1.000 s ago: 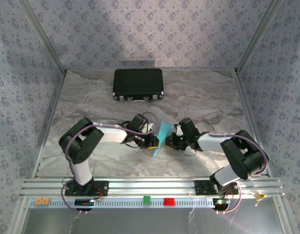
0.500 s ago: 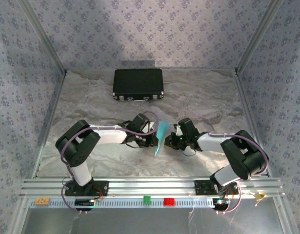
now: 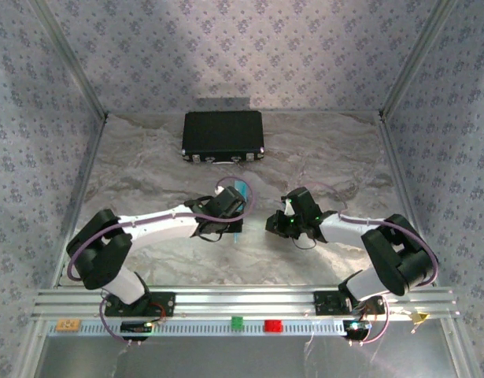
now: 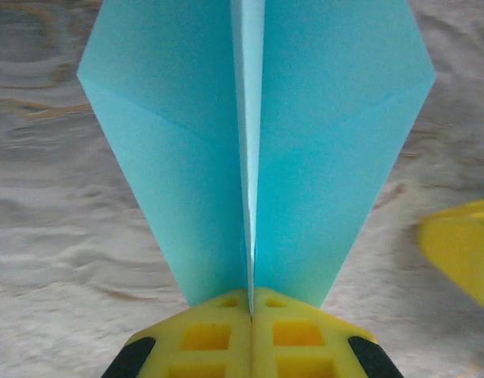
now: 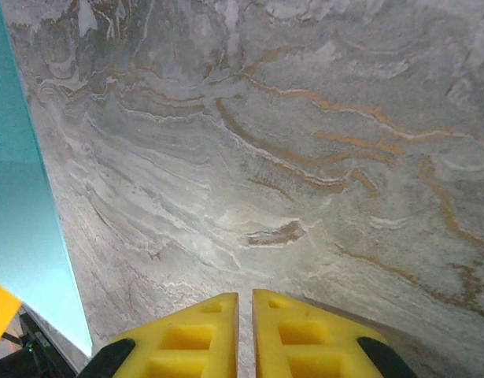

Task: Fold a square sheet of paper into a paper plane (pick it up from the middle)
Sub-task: Move the paper plane to the center of the table.

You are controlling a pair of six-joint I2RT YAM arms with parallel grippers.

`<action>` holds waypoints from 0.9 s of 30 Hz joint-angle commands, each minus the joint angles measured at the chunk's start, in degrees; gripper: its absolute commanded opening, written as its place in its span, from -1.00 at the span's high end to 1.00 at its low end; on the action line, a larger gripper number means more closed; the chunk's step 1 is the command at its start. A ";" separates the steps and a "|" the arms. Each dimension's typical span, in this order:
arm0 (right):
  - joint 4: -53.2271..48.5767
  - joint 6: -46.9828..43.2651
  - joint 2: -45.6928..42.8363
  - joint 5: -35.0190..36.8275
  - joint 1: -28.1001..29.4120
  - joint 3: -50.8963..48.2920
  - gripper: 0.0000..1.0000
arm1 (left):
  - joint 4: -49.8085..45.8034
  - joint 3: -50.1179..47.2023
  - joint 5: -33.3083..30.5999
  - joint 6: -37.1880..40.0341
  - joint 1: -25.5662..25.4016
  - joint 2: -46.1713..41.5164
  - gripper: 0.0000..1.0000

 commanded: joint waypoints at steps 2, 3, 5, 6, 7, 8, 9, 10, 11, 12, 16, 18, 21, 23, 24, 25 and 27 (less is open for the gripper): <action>-1.90 -0.73 -0.71 1.42 0.53 1.89 0.72 | -6.52 2.97 -5.33 -1.04 -0.66 1.74 0.95; -1.92 -0.73 -0.62 1.42 0.68 1.96 0.72 | -6.93 3.38 -5.36 -1.17 -0.83 2.30 0.95; -1.87 -0.76 -0.53 1.48 0.62 1.99 0.72 | -7.26 3.90 -5.42 -1.50 -1.26 3.32 0.95; -1.93 -0.76 -0.52 1.44 0.70 1.99 0.72 | -7.38 4.04 -5.38 -1.69 -1.44 3.76 0.95; -1.88 -0.77 -0.50 1.46 0.71 2.04 0.72 | -7.43 4.21 -5.45 -1.71 -1.63 4.26 0.95; -1.93 -0.74 -0.46 1.53 0.78 2.05 0.72 | -7.64 4.34 -5.52 -1.89 -1.79 4.64 0.95; -1.90 -0.74 -0.48 1.49 0.80 1.99 0.72 | -7.78 4.42 -5.57 -2.10 -1.89 5.04 0.95; -1.88 -0.74 -0.53 1.49 0.80 2.04 0.72 | -7.86 4.50 -5.64 -2.14 -1.98 5.32 0.95; -1.93 -0.77 -0.50 1.57 0.79 1.97 0.72 | -7.84 4.49 -5.70 -2.06 -1.99 5.57 0.95; -1.92 -0.68 -0.49 1.60 0.83 1.99 0.72 | -7.83 4.52 -5.55 -1.90 -2.07 5.73 0.95; -1.92 -0.66 -0.48 1.65 0.93 1.99 0.72 | -7.74 4.40 -5.31 -1.14 -2.08 5.96 0.92; -1.93 -0.64 -0.45 1.69 0.91 1.99 0.72 | -7.50 4.39 -4.87 -0.88 -2.09 6.14 0.89; -1.89 -0.65 -0.47 1.76 0.90 1.99 0.72 | -7.16 4.49 -3.89 -0.60 -2.07 6.78 0.88; -1.84 -0.65 -0.51 1.43 0.89 2.04 0.71 | -6.90 4.57 -3.35 -0.22 -2.06 7.33 0.87; -1.61 -0.60 -0.46 1.20 0.90 2.08 0.71 | -6.87 4.57 -3.10 -0.09 -2.07 7.61 0.86; -1.59 -0.53 -0.53 1.07 0.88 2.10 0.71 | -6.78 4.66 -2.95 -0.04 -2.04 7.78 0.85; -1.58 -0.53 -0.60 1.05 0.88 2.32 0.71 | -6.86 4.74 -2.89 0.07 -2.07 8.06 0.84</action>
